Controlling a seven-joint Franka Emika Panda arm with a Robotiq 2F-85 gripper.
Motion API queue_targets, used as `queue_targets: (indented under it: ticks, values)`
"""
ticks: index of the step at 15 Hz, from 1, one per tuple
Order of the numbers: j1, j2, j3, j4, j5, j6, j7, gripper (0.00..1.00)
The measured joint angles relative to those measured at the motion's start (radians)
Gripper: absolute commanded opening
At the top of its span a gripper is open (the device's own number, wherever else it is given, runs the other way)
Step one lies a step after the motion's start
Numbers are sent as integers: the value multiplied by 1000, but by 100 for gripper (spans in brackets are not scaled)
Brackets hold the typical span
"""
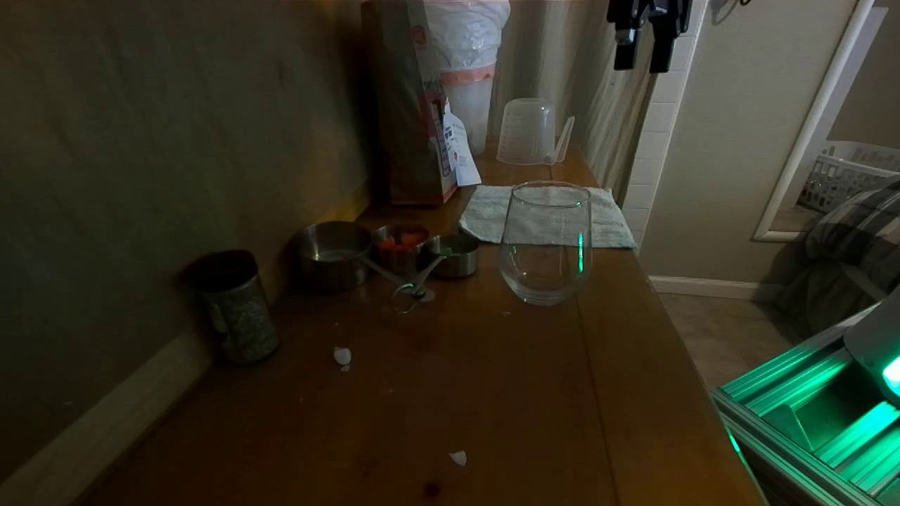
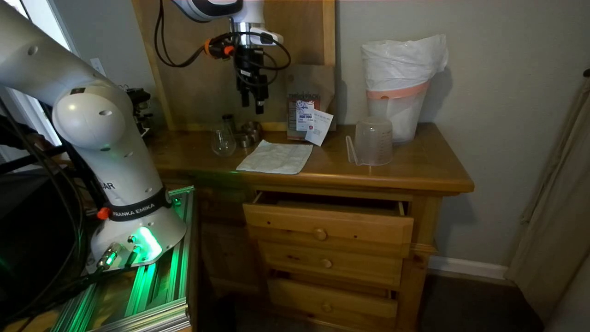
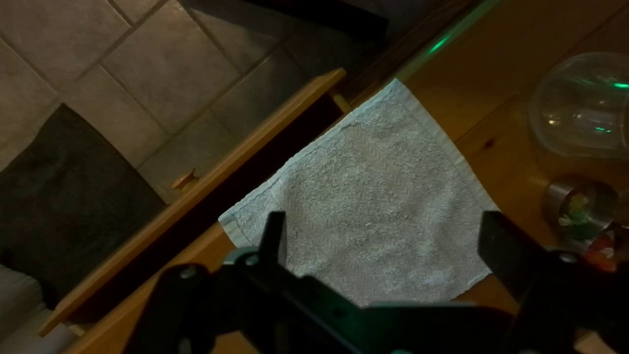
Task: Fold the towel on the table
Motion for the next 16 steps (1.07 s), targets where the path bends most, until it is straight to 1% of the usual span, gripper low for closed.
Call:
queue_targets:
  ticks: [7, 8, 12, 16]
  values:
    - [0, 0, 0, 0, 0, 0, 0, 100]
    - [2, 0, 4, 1, 1, 0, -2, 100]
    - [46, 8, 55, 18, 8, 0, 14, 100]
    - [46, 12, 55, 20, 8, 0, 14, 100]
